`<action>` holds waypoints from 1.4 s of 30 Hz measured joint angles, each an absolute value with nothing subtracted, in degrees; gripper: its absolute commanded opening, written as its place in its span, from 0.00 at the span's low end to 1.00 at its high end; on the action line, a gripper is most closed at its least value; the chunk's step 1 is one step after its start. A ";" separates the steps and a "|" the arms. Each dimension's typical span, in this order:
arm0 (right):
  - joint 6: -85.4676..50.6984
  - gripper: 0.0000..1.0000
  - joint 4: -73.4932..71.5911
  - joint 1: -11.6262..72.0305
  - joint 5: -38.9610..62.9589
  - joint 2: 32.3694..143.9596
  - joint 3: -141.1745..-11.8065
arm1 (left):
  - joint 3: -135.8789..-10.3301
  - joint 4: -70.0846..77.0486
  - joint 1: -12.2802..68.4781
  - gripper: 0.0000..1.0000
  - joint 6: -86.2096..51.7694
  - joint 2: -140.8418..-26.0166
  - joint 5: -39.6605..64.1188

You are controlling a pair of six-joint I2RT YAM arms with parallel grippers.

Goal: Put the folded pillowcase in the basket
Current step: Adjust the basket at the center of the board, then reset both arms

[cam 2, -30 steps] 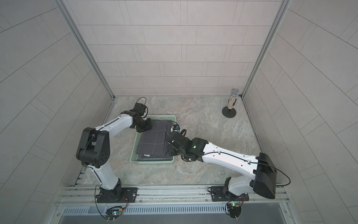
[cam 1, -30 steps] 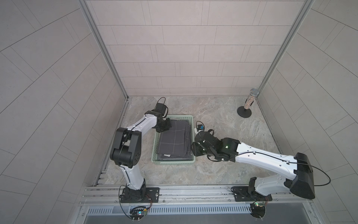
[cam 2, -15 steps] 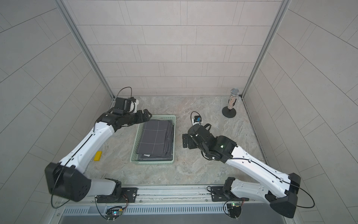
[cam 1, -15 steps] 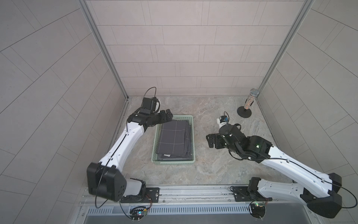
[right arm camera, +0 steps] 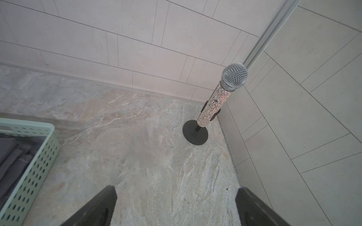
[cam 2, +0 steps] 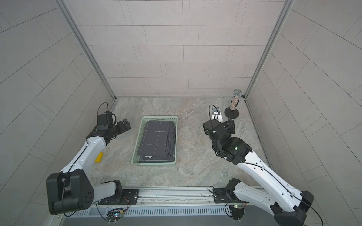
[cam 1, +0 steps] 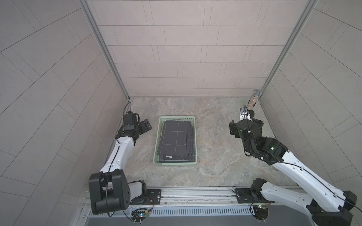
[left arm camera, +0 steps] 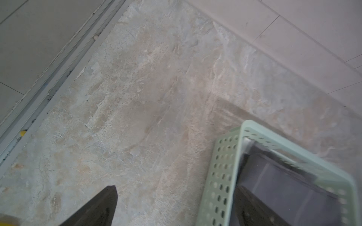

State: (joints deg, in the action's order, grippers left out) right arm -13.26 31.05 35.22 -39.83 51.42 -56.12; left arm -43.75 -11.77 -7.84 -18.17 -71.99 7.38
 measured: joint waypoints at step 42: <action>-2.50 1.00 -53.63 2.09 -8.99 89.78 -21.37 | -20.12 50.74 1.54 1.00 -4.21 -88.31 -14.26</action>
